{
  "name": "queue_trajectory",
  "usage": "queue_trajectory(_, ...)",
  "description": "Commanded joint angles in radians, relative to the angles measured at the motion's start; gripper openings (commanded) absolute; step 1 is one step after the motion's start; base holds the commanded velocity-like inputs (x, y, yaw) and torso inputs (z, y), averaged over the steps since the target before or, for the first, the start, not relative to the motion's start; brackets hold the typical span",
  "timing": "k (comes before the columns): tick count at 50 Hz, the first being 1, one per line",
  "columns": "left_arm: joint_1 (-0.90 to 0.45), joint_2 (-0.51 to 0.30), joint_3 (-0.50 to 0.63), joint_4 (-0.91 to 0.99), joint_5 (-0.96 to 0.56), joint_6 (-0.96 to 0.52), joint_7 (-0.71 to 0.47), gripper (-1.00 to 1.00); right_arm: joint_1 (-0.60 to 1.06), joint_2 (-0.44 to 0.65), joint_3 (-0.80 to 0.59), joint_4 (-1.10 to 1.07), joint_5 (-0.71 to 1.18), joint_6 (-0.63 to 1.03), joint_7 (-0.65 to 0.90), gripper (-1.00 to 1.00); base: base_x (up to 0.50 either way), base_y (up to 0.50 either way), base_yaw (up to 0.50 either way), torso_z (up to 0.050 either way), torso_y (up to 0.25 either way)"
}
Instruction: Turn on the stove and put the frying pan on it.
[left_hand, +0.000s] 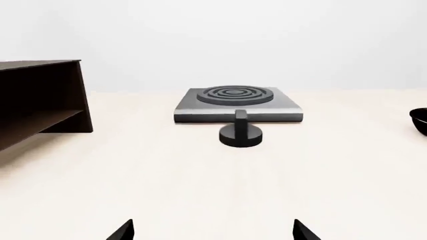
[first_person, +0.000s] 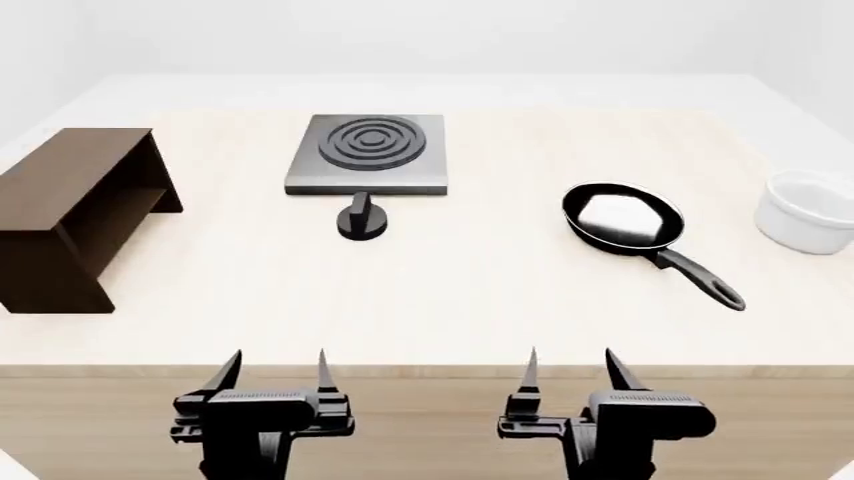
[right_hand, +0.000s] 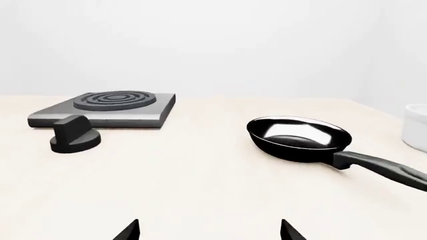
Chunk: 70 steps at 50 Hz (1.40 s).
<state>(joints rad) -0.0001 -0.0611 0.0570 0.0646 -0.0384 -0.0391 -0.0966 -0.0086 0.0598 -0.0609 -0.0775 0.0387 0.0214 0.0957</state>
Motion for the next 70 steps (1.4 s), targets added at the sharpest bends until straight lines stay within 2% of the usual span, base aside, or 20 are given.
queue_trajectory(1, -0.006, -0.032, 0.003, 0.170, -0.019, -0.147, -0.033, 1.00, 0.000, 0.025, 0.009, -0.225, 0.035, 0.177, 0.044, 1.00, 0.00, 0.00, 0.00, 0.000, 0.000)
queue_trajectory(8, -0.012, -0.049, -0.001, 0.290, -0.046, -0.258, -0.042, 1.00, 0.003, 0.045, 0.024, -0.359, 0.066, 0.281, 0.060, 1.00, 0.00, 0.00, 0.00, 0.000, 0.000)
queue_trajectory(14, -0.015, -0.056, -0.001, 0.297, -0.055, -0.248, -0.050, 1.00, 0.000, 0.054, 0.026, -0.375, 0.086, 0.271, 0.061, 1.00, 0.07, 0.00, 0.00, 0.000, 0.000)
queue_trajectory(56, -0.023, -0.092, 0.025, 0.290, -0.088, -0.247, -0.090, 1.00, 0.001, 0.096, 0.013, -0.398, 0.150, 0.276, 0.090, 1.00, 0.50, 0.00, 0.00, 0.000, 0.000)
queue_trajectory(70, -0.052, -0.109, 0.013, 0.246, -0.102, -0.246, -0.100, 1.00, -0.002, 0.110, -0.002, -0.397, 0.152, 0.276, 0.098, 1.00, 0.04, 0.00, 0.00, 0.000, 0.001)
